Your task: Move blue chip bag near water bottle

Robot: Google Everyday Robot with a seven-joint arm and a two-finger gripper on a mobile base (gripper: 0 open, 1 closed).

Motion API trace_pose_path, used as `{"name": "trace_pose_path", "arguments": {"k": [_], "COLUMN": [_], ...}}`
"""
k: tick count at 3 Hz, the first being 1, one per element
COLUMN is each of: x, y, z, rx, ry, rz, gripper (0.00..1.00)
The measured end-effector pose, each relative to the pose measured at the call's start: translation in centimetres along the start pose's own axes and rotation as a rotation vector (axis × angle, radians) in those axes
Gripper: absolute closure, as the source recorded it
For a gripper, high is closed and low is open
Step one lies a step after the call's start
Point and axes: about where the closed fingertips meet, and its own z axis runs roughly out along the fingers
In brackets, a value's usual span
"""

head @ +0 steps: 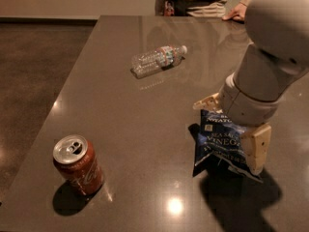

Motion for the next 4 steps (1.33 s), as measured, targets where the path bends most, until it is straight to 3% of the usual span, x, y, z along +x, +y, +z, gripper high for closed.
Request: {"name": "trace_pose_path", "arguments": {"k": [1,2,3,4], "x": [-0.4,-0.1,0.4,0.6], "y": [-0.1,-0.5,-1.2,-2.5], "z": [1.1,1.8,1.9,1.0], "rx": [-0.048,-0.090,-0.117,-0.107], "ry": [0.017,0.040,0.077,0.098], "rz": [-0.078,-0.102,-0.085,-0.059], "gripper": [0.00,0.11,0.34,0.57]}}
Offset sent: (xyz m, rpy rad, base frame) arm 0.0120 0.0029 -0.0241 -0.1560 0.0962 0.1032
